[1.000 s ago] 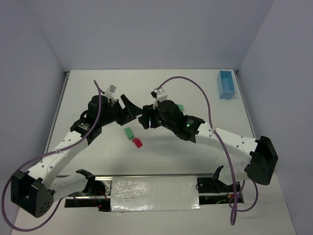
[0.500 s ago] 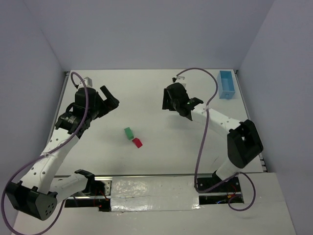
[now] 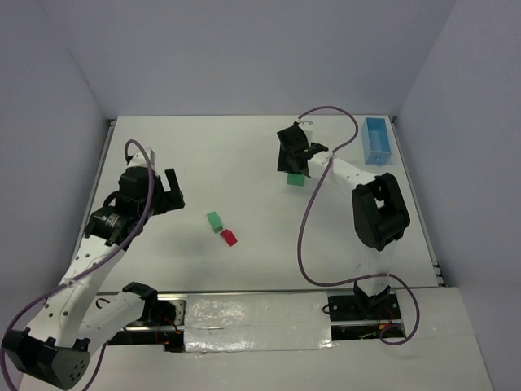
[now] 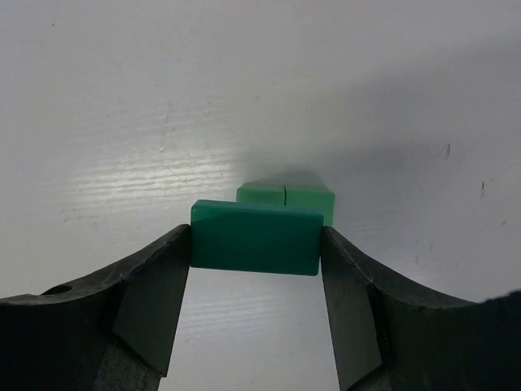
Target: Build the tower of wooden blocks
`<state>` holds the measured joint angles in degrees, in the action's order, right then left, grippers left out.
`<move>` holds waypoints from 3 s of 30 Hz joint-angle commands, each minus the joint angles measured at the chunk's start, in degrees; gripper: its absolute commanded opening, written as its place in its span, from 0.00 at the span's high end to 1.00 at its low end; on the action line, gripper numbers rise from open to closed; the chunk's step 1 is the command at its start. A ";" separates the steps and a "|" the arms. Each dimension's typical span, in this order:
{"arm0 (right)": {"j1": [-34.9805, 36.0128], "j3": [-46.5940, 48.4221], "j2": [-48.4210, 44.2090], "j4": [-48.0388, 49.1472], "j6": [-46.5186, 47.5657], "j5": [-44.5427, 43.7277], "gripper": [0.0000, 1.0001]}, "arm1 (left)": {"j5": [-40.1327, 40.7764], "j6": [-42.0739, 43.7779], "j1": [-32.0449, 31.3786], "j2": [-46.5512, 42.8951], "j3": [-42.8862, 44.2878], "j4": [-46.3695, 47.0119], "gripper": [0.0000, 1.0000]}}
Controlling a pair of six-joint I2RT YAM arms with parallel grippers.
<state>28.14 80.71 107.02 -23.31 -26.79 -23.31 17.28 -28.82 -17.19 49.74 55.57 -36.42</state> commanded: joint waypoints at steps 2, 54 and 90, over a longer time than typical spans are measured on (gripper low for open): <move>-0.81 4.02 2.83 -0.42 -0.11 -1.39 0.71 | -1.98 3.59 0.05 2.55 -2.13 0.57 0.00; -3.09 0.15 5.39 1.78 2.88 1.25 0.47 | -4.89 5.26 0.05 3.44 -2.84 1.53 0.00; -3.36 -0.55 4.42 2.39 2.97 1.87 0.00 | -7.08 6.14 0.05 2.91 -3.28 2.23 0.00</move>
<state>25.17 80.93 112.57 -22.72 -24.21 -21.15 11.03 -23.92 -17.17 53.76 52.71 -35.94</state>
